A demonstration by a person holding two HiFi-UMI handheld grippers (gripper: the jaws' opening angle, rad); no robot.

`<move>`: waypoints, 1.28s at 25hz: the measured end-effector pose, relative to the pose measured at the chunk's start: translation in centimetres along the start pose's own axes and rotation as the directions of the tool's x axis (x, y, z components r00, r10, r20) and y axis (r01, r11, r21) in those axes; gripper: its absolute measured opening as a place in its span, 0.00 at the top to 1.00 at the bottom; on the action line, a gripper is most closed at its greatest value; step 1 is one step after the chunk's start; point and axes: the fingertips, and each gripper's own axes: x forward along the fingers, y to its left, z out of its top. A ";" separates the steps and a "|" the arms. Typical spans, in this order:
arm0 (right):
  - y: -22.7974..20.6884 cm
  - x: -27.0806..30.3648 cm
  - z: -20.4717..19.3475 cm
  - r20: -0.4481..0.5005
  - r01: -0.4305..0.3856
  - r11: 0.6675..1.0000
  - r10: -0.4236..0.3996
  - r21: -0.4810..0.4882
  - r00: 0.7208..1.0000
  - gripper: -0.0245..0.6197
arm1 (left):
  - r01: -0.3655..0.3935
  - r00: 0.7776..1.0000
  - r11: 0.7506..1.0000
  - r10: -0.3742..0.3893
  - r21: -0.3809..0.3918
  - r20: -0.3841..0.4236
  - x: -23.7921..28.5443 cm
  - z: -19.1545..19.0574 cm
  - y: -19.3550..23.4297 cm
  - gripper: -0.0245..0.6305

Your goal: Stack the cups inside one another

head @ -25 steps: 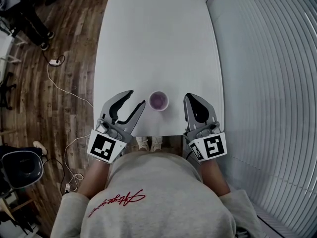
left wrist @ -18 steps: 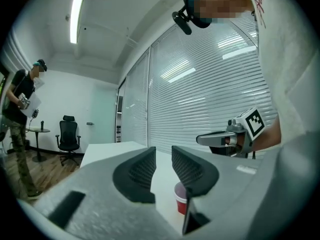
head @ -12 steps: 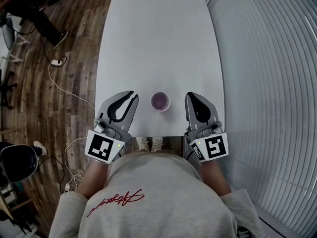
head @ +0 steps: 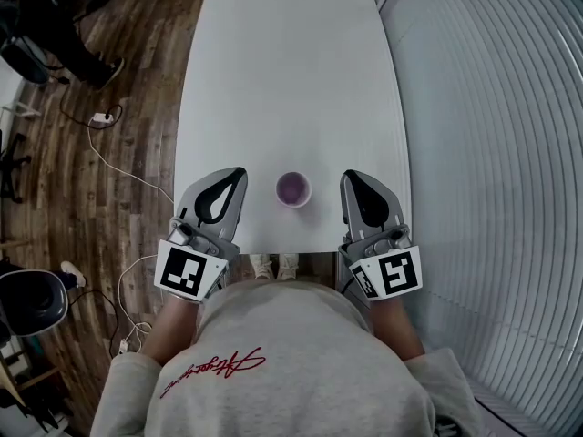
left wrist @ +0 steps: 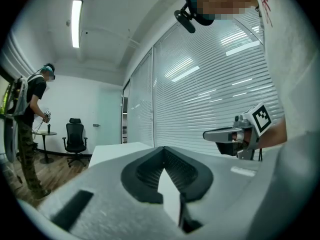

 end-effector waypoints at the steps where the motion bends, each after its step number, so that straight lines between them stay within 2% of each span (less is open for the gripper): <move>1: 0.0 0.0 0.1 0.002 0.001 1.000 -0.001 0.000 1.000 0.97 | 0.003 1.000 1.000 -0.003 0.002 0.000 0.0 0.0 0.0 0.98; 19: -0.1 -0.1 0.5 0.009 0.003 1.000 -0.003 -0.003 1.000 0.97 | 0.012 1.000 1.000 -0.012 0.012 -0.014 -0.2 -0.1 -0.2 0.97; 25: -0.1 0.1 0.0 -0.001 0.000 1.000 0.000 -0.014 1.000 0.97 | -0.006 1.000 1.000 0.006 -0.003 0.006 0.1 0.3 0.1 0.97; 29: -0.2 0.1 0.1 -0.006 -0.001 1.000 0.000 -0.016 1.000 0.97 | 0.002 0.999 1.000 -0.001 0.021 -0.041 -0.1 -0.5 0.2 0.97; 32: -0.2 0.0 -0.1 -0.007 -0.001 1.000 0.001 -0.020 1.000 0.97 | -0.001 0.999 1.000 0.002 0.020 -0.040 0.0 -0.5 0.1 0.97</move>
